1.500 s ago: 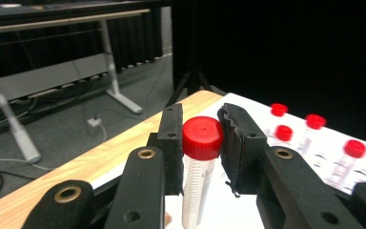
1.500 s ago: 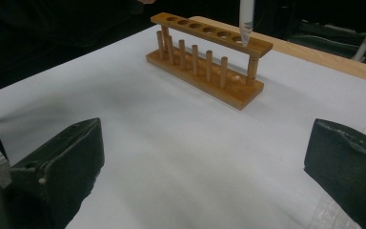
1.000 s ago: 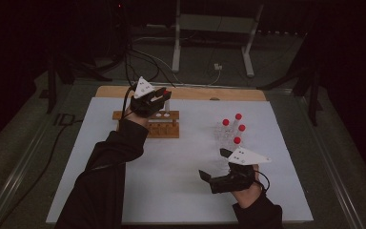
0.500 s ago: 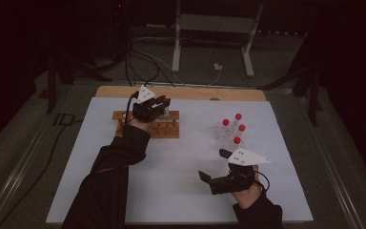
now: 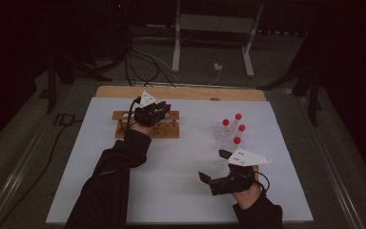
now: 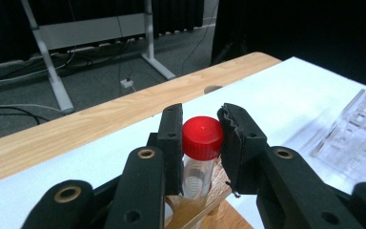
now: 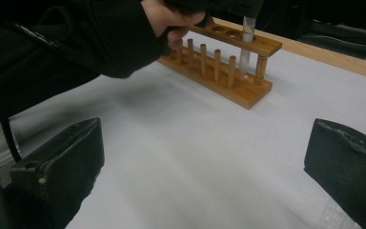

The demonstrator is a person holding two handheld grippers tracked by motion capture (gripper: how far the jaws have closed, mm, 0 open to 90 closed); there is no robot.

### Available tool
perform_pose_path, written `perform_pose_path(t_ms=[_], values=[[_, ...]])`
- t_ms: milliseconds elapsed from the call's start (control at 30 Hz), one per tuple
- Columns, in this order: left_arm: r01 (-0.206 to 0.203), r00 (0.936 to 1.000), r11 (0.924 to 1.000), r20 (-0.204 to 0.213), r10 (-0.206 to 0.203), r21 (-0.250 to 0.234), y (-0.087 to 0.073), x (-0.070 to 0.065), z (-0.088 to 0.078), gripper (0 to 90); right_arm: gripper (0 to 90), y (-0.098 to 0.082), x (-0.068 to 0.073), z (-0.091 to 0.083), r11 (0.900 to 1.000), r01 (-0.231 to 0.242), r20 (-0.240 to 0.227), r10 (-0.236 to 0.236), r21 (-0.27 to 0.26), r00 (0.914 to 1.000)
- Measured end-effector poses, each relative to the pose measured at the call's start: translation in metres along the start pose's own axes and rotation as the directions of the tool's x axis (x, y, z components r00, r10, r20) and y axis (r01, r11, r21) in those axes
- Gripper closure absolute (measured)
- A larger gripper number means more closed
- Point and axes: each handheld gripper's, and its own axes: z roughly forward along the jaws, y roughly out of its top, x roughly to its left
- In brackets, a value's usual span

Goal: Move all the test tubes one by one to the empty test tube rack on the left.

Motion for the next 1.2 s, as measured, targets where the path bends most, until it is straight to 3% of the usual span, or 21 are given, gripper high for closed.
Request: perform_pose_path(t_ms=[533, 767, 933, 1067, 1200], values=[[0.014, 0.9999, 0.9994, 0.007, -0.014, 0.031, 0.003, 0.001, -0.001, 70.8, 0.0, 0.005, 0.000, -0.005, 1.000, 0.002, -0.012, -0.002, -0.010, 0.9999], [0.012, 0.9997, 0.9994, 0.022, -0.012, 0.033, 0.012, 0.000, -0.013, 42.9, 0.0, 0.009, -0.005, -0.013, 1.000, -0.001, 0.000, 0.001, -0.029, 1.0000], [0.024, 0.9950, 0.9988, 0.095, -0.028, 0.043, 0.020, -0.004, -0.028, 21.2, 0.0, 0.015, -0.014, -0.025, 0.999, -0.004, 0.034, 0.006, -0.051, 0.9994], [0.008, 0.9852, 0.9982, 0.171, -0.018, 0.059, 0.023, -0.012, -0.043, 9.5, 0.0, 0.017, -0.026, -0.035, 0.998, -0.019, 0.070, 0.023, -0.060, 0.9972], [-0.014, 0.9726, 0.9979, 0.232, -0.001, 0.063, 0.020, -0.019, -0.055, 3.6, 0.0, 0.017, -0.035, -0.041, 0.998, -0.023, 0.139, 0.031, -0.058, 0.9898]])
